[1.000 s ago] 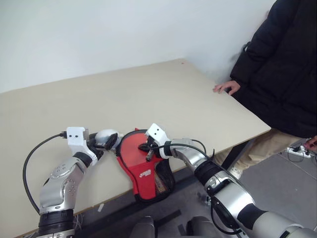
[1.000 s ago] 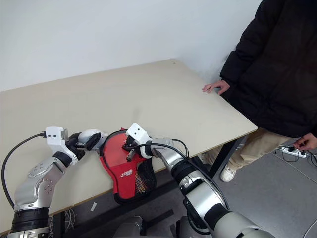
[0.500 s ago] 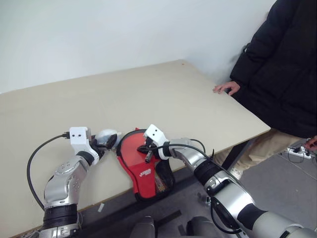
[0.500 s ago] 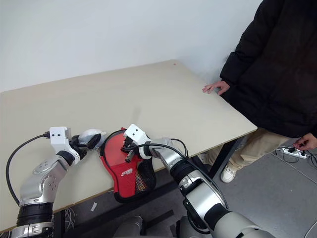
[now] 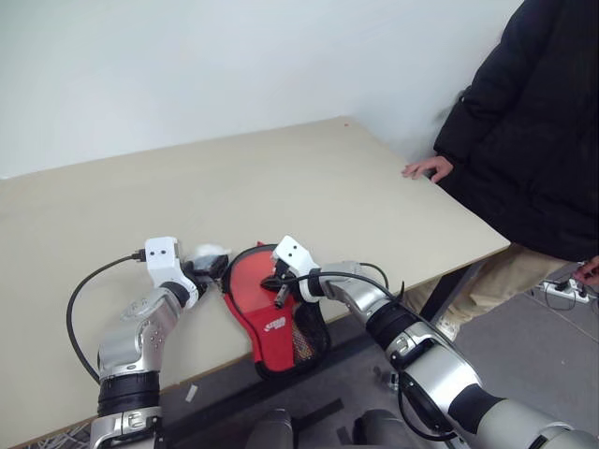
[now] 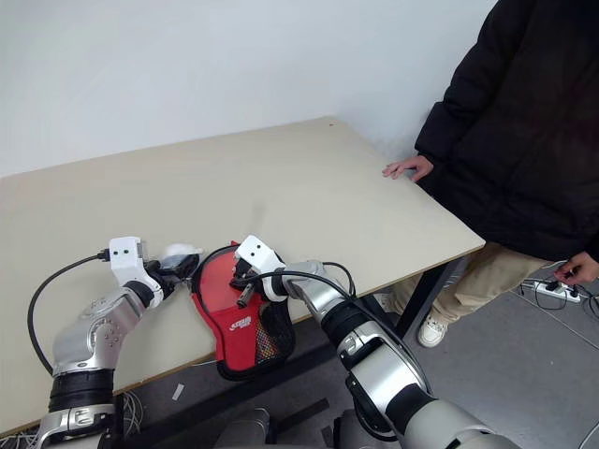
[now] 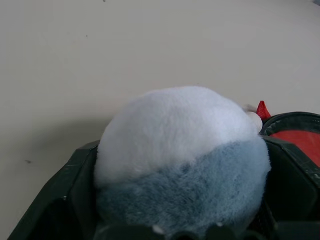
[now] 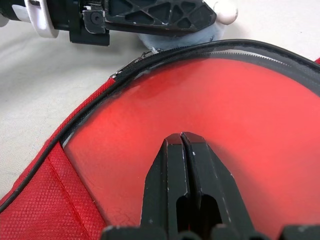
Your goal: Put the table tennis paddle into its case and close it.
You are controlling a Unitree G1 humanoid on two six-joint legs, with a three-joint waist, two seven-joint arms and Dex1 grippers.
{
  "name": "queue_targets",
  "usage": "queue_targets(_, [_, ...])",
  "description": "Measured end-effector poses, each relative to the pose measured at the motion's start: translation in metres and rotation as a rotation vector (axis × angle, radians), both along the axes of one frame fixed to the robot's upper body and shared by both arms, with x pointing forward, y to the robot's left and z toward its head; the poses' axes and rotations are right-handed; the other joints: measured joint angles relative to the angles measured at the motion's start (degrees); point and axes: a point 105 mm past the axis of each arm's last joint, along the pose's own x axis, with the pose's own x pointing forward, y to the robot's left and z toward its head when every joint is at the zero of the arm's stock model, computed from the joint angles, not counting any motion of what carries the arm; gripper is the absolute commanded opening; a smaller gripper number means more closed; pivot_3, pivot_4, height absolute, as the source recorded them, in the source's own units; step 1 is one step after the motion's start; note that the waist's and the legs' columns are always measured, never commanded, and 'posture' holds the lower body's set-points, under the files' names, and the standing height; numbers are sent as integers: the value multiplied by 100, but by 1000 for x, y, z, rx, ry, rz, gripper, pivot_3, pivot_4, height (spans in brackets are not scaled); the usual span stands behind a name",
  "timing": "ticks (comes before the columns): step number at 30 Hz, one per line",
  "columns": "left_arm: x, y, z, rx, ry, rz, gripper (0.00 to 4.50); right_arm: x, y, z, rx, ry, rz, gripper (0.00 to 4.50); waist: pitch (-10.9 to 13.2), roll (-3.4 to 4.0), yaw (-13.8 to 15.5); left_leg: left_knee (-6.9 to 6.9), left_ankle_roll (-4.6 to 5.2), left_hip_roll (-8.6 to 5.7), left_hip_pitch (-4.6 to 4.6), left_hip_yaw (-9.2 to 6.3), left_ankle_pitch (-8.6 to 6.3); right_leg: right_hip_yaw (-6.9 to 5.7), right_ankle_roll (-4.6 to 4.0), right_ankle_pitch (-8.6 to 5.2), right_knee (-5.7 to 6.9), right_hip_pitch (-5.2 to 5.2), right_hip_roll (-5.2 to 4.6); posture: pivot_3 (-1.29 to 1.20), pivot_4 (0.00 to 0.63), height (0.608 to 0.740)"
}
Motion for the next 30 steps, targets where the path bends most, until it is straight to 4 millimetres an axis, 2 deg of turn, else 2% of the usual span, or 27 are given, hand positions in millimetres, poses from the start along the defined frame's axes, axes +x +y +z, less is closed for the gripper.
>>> queue_targets(7, [4,2,1,-13,1,24,1914,0,0,0,-3,-1,0,0,0,0,2,0,0,0,2,-1,0,-1,-1,-1,0,1,0,0,0,740])
queue_targets(13, [11,3,2,-12,6,37,984,0,0,-1,-6,-3,0,0,0,0,3,-2,-1,0,5,-2,0,-1,-4,-2,1,4,0,0,0,740])
queue_targets(17, [19,5,2,0,20,45,800,-1,1,-1,-9,-4,3,0,1,1,11,-3,-1,0,8,-5,0,-4,-10,-5,2,6,0,0,0,740])
queue_targets(30, [40,8,2,52,64,83,800,-4,3,-3,-25,0,23,0,2,2,-4,-18,-2,-1,12,-20,-1,-16,-44,19,3,-6,2,0,0,740])
